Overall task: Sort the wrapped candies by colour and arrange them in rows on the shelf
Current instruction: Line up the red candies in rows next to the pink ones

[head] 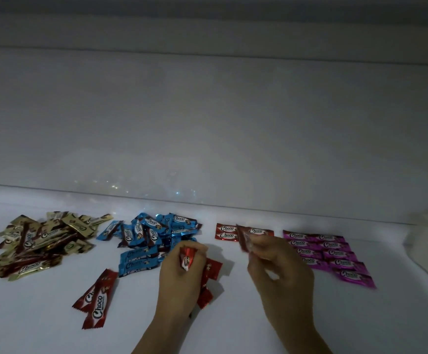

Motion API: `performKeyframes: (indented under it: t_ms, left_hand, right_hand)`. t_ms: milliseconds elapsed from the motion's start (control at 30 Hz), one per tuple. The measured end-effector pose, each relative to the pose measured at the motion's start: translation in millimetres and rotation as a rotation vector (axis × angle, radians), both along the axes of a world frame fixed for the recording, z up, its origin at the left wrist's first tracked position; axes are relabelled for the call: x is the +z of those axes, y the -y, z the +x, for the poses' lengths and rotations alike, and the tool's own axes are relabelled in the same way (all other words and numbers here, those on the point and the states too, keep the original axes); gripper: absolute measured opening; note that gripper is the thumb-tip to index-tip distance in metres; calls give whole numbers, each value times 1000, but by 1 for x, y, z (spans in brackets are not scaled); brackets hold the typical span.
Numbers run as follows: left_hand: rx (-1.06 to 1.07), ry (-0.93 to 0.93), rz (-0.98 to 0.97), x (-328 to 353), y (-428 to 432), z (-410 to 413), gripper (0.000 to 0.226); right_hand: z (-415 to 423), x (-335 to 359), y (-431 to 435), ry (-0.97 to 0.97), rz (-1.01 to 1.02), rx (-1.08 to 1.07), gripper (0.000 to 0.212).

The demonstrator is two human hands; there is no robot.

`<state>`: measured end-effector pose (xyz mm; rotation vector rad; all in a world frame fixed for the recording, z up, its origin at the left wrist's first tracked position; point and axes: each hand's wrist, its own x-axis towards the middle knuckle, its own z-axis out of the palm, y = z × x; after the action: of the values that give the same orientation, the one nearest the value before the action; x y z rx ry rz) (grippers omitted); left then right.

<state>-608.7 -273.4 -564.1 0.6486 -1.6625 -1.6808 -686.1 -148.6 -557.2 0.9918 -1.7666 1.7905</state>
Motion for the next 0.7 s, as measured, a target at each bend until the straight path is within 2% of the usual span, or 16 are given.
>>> performKeyframes:
  t_ms: [33,67,133,200,300,467,533,600,700]
  left_hand:
    - [-32,-15,14,1,-1,0,13]
    - [-65,-26,32,3,-2,1,22]
    - [-97,-44,89,6,-4,2,32]
    - [-124,-55,119,8,-5,3,38]
    - [-184,-69,87,9,-6,4,39]
    - [-244,-65,16,11,-6,8,40]
    - [-203,-55,26,10,-6,8,39]
    - [-125,-55,96,7,-5,5,28]
    - [10,-24,85,5,-3,3,17]
  right_hand:
    - [-2,-3,-1,-258,99,-84,7]
    - [-4,-7,-1,-429,183,-138,12]
    - [-6,-10,-1,-601,320,-209,20]
    - [-5,-11,-2,-624,388,-213,27]
    - [-4,-16,-1,-557,396,-147,33]
    - [2,-17,6,-520,431,-55,4]
    - [3,-15,7,-484,389,-73,8]
    - [-3,-14,4,-496,387,-174,6]
    - [-11,-15,2,-624,624,-295,13]
